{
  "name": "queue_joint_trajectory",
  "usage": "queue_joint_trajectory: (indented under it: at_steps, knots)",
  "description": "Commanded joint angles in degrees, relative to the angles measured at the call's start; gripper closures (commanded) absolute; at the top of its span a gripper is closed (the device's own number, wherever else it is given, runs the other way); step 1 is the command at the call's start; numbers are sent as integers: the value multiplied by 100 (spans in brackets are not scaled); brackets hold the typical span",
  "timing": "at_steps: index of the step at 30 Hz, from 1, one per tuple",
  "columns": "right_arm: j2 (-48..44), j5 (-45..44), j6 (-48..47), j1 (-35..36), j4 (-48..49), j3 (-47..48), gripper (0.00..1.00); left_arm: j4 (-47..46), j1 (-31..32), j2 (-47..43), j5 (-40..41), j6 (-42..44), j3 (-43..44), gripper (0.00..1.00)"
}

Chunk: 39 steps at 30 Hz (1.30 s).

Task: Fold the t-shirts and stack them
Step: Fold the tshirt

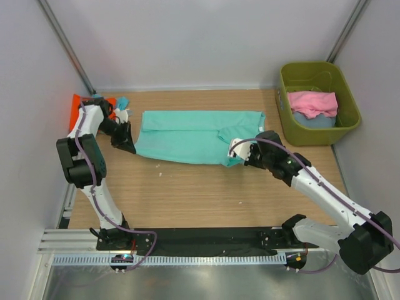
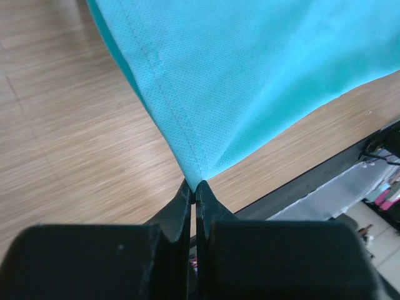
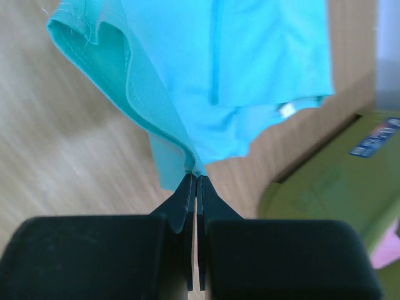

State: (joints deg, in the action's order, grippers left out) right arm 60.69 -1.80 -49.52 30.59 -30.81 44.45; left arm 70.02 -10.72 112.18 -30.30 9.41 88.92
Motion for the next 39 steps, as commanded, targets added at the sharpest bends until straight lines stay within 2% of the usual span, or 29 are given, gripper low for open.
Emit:
queue_joint_trajectory:
  at_steps: [1,6,9,16,23,28,30,31,32,33,35,36,37,39]
  knots:
    - [180,-241,100,-167,312,712,99,1170,61,57,-134,640,721,100]
    - [584,-286,-49,-404,794,1127,99,2268,272,761,-213,975,2002,100]
    - [909,-268,-163,-588,1076,1364,99,2507,351,1173,-178,940,2802,100]
    - [2112,-66,-304,-1071,1411,2234,99,2517,404,2228,42,659,4245,100]
    - [3668,110,-339,-1389,1499,3535,98,2306,465,3063,-81,554,5273,100]
    - [4679,110,-304,-1389,1472,4352,98,1955,562,3476,16,360,5635,100]
    - [4917,14,-252,-1389,1690,4458,98,1770,589,3556,68,194,5837,82]
    - [5066,-239,-208,-1398,1875,4459,91,1709,597,3582,182,167,5925,78]
    - [5102,-381,-173,-1389,2033,4441,68,1630,615,3574,252,158,6004,74]
    - [5102,-530,-16,-1363,2400,4450,60,1585,615,3530,314,105,6153,71]
    - [4971,-829,257,-1336,2614,4520,46,1428,615,3216,525,79,6189,64]
    - [4866,-900,485,-1328,2745,4546,42,1314,606,3066,586,79,6120,61]
    - [4769,-953,583,-1284,2790,4538,37,1147,606,2821,648,-17,5762,59]
    - [4453,-1173,741,-1222,2835,4433,34,314,545,1934,675,-149,4989,48]
